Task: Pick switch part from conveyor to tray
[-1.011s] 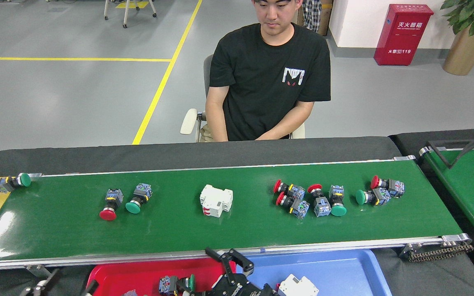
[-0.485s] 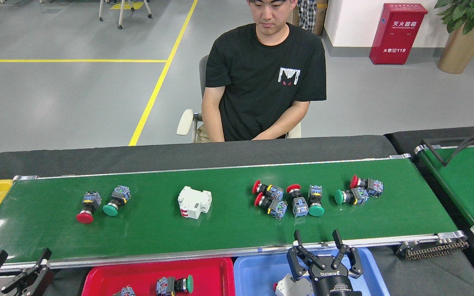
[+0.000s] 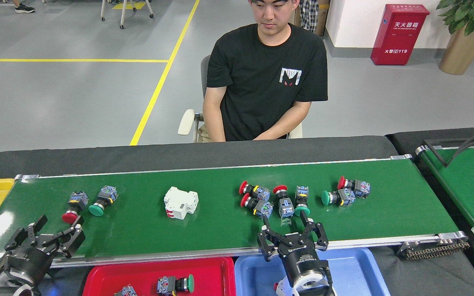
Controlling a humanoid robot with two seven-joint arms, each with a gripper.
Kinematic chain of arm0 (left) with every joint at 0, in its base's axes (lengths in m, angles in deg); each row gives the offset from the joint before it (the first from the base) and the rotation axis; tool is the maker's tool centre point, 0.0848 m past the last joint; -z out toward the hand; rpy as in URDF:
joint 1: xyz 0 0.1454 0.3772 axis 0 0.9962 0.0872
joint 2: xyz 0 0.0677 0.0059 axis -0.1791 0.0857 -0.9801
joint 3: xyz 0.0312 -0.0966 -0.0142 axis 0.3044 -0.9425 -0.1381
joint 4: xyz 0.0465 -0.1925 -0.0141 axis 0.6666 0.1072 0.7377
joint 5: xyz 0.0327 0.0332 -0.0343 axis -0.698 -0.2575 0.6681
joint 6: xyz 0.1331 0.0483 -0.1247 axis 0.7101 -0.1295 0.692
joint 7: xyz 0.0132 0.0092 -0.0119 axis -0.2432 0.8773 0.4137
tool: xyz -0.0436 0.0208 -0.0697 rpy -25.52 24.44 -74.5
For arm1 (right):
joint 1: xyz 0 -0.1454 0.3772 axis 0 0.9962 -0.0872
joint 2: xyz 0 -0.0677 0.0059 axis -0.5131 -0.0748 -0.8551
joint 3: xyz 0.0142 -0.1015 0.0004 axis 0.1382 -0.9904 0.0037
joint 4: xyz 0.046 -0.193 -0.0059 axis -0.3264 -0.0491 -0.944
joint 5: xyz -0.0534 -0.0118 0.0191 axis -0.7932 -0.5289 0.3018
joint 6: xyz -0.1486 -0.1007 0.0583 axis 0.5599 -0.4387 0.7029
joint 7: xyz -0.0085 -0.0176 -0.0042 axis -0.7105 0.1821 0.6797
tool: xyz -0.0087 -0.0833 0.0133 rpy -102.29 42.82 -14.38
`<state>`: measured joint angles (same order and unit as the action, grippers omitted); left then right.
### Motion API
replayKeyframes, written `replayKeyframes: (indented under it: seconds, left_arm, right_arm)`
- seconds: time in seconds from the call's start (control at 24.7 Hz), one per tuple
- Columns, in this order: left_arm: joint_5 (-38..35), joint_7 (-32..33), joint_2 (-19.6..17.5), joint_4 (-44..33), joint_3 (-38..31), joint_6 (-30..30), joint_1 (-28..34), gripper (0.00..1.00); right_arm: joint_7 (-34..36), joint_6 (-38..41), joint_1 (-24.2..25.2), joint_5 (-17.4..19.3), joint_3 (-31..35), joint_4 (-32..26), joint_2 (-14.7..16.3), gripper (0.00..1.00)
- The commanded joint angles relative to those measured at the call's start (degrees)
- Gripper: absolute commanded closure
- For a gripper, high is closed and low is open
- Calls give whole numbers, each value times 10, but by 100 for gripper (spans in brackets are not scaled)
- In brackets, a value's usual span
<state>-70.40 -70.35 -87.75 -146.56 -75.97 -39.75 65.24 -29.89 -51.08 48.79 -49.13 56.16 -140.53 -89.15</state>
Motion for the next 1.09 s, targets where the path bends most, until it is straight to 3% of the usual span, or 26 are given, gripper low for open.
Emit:
replayKeyframes:
  seconds: [0.0,0.08,0.2,0.36,0.44,0.53,0.61,0.65,0.73,0.93,1.05]
  left_arm:
    - [-14,-29,-15,32,17,27,-29,0]
    - [-28,-64,-17,89,45,71,-64,1]
    - [-30,-118,-24,183,98,131,-126,16]
    - [-23,-143,-31,209,121,100,-141,76]
    - [-11,-143,-28,207,121,30,-139,91]
    - [-3,-144,-25,189,122,-16,-130,93]
    - [-2,-144,-23,152,122,-38,-101,94]
    - [-2,-144,-22,122,122,-48,-79,94]
    - [4,-144,-23,46,121,-89,-19,94]
    - [59,-137,-31,-172,96,-175,159,94]
    - [89,-136,-31,-308,81,-180,280,90]
  right_arm:
    - [-6,0,-21,-1,-6,6,-5,1]
    - [-10,0,-32,0,-7,18,-6,1]
    - [-11,1,-60,3,-9,56,-6,1]
    - [-10,6,-120,17,-25,147,-7,2]
    - [-8,6,-142,40,-33,179,-7,6]
    - [-8,5,-158,56,-42,202,-8,21]
    - [-5,9,-163,61,-44,214,-8,76]
    - [-5,16,-164,67,-44,213,-8,89]
    - [-5,43,-164,70,-43,206,-7,98]
    - [-11,73,-134,71,-39,120,-4,98]
    - [-20,130,-87,70,-41,45,-1,98]
